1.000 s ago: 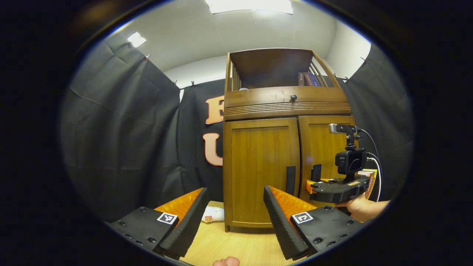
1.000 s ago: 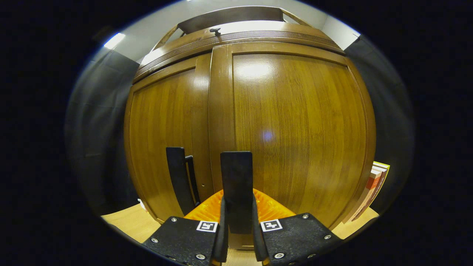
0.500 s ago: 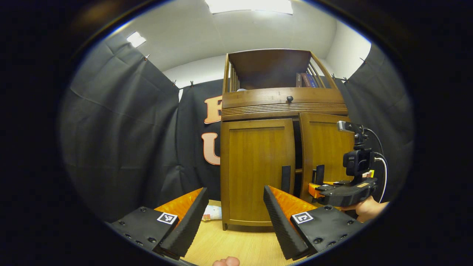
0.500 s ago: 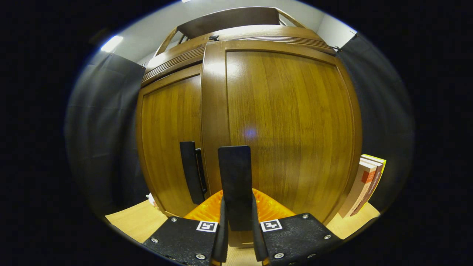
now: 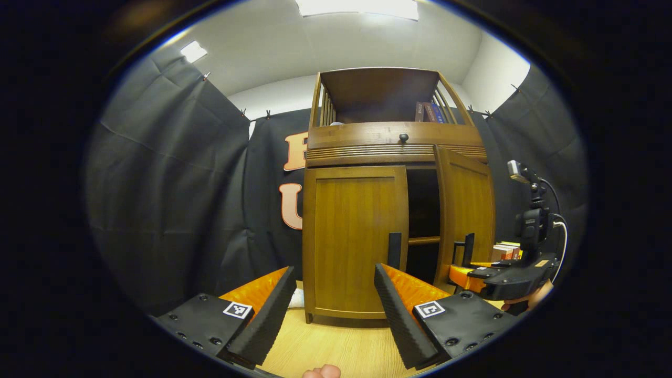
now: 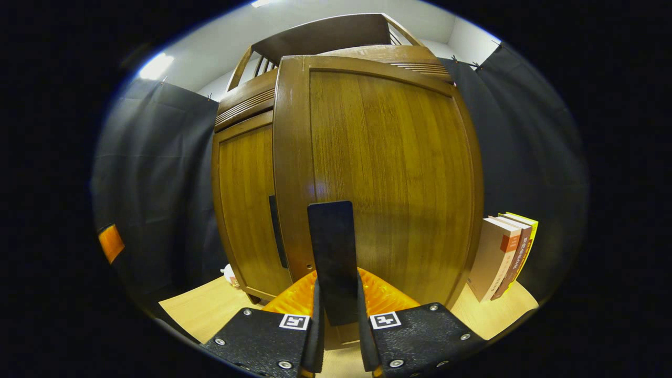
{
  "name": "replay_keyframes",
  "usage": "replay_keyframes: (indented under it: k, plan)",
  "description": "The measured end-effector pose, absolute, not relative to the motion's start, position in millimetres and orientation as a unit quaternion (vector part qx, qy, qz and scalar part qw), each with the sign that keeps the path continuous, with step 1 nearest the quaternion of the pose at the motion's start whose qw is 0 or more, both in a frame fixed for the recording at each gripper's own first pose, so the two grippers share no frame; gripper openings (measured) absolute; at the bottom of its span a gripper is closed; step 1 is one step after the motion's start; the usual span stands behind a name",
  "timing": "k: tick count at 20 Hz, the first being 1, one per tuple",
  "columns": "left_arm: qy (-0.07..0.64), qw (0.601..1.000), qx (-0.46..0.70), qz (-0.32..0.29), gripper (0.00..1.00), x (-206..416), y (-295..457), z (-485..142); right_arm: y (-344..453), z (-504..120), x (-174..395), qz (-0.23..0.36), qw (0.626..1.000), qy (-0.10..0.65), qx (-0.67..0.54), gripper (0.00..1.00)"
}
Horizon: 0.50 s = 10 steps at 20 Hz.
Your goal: Open the right door of the double-door shoe cabinet with the right hand, and open the left door with the left hand.
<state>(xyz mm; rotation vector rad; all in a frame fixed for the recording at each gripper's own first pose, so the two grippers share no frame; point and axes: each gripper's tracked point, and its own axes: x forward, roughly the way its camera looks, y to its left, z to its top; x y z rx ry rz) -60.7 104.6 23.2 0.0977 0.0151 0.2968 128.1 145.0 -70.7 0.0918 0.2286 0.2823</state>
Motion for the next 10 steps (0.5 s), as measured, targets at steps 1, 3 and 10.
replay_keyframes:
  k: [1, 3, 10]
  plan:
    - [0.009, 0.988, 0.048, 0.145, 0.93, -60, 102, 21, 139, -70, 123, 0.139, 0.983, 0.113, 0.043, 0.28]
    - [0.014, 0.989, 0.047, 0.143, 0.96, -61, 98, 17, 130, -69, 111, 0.135, 0.984, 0.113, 0.038, 0.28]
    - [0.017, 0.989, 0.045, 0.137, 0.94, -65, 84, 15, 94, -64, 80, 0.123, 0.985, 0.114, 0.042, 0.25]
